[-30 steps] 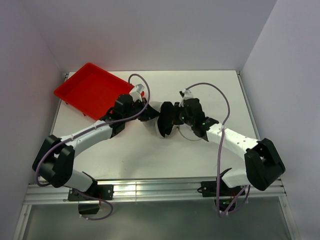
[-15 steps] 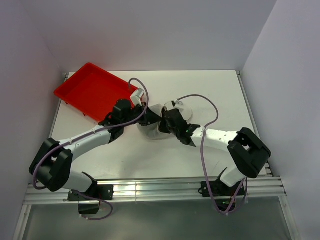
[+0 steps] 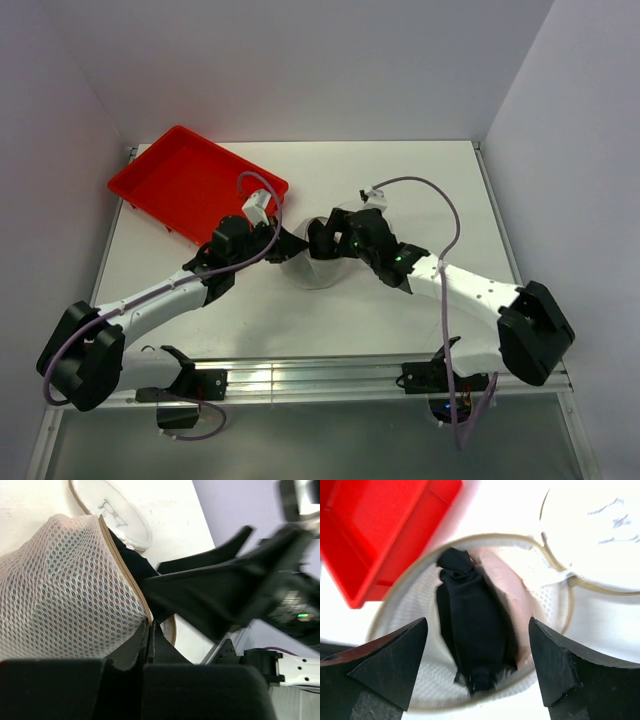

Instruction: Place the bra in the laundry bag and zip it closed

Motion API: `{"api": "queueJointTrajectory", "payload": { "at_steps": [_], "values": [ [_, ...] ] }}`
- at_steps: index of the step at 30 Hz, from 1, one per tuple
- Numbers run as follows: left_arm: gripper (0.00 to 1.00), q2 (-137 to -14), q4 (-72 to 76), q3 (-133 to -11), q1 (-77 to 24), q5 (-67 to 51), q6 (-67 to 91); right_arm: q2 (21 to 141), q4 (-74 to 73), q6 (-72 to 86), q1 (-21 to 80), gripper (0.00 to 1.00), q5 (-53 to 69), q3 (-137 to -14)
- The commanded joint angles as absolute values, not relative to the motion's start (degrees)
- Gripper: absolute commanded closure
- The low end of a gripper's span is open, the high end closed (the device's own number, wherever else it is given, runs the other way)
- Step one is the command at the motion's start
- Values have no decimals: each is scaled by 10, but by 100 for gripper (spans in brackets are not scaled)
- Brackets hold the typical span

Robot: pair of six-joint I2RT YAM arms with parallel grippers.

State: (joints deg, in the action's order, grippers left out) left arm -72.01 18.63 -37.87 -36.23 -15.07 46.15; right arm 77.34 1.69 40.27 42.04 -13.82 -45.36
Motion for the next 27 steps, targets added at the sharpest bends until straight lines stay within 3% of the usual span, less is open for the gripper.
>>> {"api": "queueJointTrajectory", "payload": {
  "at_steps": [1, 8, 12, 14, 18, 27],
  "values": [
    [100, -700, 207, -370, -366, -121, 451, 715, -11, 376, 410, 11, -116, -464],
    [100, -693, 214, -359, -366, -121, 454, 621, 17, 411, 362, 12, -139, -395],
    [100, -681, 214, -354, -365, -122, 454, 617, 82, 508, 300, 13, -116, -301],
    [100, -675, 214, -352, -366, -124, 454, 631, 128, 539, 278, 13, -112, -273],
    [100, -672, 215, -347, -365, -130, 454, 671, 184, 596, 260, 0, -109, -239],
    [100, -673, 221, -343, -365, -141, 457, 836, 257, 673, 229, 1, -113, -290]
  ]
}}
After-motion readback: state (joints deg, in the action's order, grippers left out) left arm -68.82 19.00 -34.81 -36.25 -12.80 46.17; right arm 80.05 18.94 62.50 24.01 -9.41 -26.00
